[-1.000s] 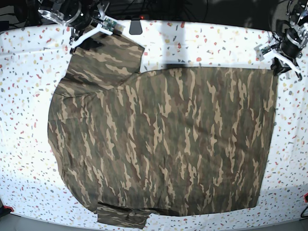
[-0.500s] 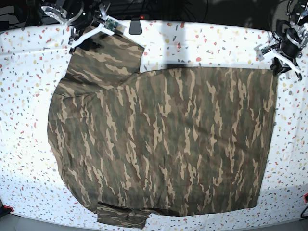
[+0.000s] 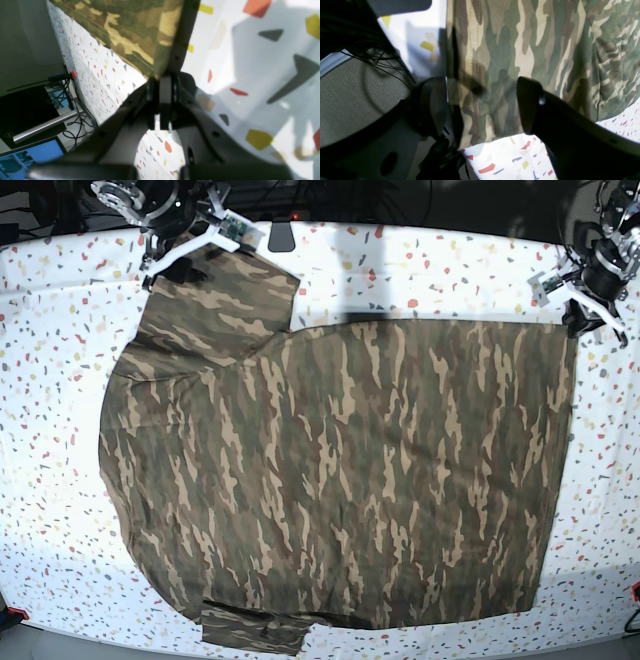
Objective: Fold the T-shirt properly
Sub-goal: 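Grasp the sleeve edge with the right gripper, then adjust the right gripper's grip on the sleeve and shoulder fabric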
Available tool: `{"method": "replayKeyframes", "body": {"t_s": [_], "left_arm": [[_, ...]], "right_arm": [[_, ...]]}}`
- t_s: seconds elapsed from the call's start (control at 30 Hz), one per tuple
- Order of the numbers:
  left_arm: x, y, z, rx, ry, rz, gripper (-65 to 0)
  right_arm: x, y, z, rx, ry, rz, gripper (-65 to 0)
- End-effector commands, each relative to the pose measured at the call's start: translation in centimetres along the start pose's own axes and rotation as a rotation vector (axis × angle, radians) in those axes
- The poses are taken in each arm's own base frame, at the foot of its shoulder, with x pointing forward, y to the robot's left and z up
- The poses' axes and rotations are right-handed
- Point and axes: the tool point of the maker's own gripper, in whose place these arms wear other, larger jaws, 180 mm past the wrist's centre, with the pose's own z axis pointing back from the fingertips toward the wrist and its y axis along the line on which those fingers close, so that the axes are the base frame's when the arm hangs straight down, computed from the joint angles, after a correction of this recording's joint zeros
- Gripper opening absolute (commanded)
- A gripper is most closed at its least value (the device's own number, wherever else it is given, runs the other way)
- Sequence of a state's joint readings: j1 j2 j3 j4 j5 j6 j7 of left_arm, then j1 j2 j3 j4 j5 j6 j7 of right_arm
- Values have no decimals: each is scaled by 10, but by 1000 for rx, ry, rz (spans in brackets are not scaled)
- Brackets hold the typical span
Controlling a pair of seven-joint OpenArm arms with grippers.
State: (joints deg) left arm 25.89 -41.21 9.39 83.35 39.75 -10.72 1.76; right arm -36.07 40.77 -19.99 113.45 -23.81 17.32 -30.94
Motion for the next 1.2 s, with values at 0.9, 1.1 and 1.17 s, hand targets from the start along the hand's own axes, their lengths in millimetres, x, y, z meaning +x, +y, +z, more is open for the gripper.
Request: {"method": "replayKeyframes", "body": {"t_s": [0.9,1.1,1.17], "left_arm": [[0,-11,3,-42,-7,0,-650],[0,-11,3,-42,-7,0,-650],[0,-11,3,-42,-7,0,-650]], "right_arm": [[-53,-79,18,-383,275,76,-235],[-53,-77,17,-369,275,77,-236],[-54,-70,14,-329,276,69,-236]]}}
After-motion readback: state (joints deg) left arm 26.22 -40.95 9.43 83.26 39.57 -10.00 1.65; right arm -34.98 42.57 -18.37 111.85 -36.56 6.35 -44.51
